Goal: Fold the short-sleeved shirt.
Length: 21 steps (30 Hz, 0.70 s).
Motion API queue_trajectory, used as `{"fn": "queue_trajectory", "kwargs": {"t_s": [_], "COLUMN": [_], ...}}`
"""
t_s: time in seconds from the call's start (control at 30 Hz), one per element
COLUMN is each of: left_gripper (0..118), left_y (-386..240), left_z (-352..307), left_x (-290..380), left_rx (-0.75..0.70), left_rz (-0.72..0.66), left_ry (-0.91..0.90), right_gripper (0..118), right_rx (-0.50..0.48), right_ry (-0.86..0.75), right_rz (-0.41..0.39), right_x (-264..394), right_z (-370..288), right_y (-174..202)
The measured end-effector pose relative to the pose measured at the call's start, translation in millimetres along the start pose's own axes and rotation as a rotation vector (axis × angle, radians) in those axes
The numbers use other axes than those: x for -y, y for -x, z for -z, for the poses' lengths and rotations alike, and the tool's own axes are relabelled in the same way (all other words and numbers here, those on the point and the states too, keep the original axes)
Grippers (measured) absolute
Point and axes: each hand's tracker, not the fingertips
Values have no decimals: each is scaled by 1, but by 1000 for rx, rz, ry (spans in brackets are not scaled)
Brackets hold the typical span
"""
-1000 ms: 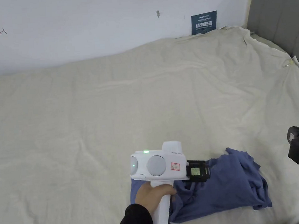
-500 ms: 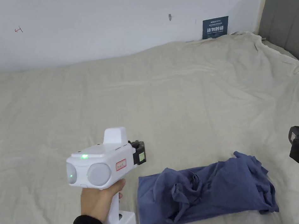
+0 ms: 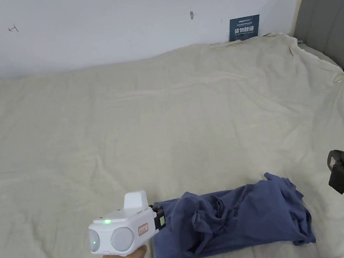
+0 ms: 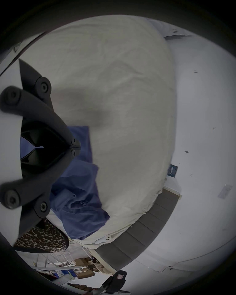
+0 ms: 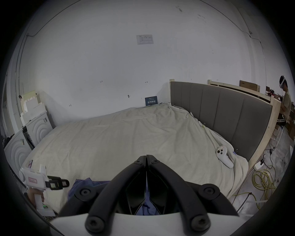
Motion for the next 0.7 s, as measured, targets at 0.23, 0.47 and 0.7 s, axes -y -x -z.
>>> {"fn": "queue_trajectory", "kwargs": {"t_s": [0.23,0.47,0.7], "left_gripper": [0,0,0], "left_y": [-49,-99,-141], "left_z": [39,68,81], "left_x": [17,20,21], "left_rx": [63,95,165], "left_rz": [69,149,206], "left_ry": [102,135,151], "right_gripper": [0,0,0], "right_rx": [32,64,92], "right_ry": [23,33,33], "right_rz": [18,34,52], "right_x": [7,9,11], "right_z": [2,0,-1], "right_y": [-18,-35,-45]}}
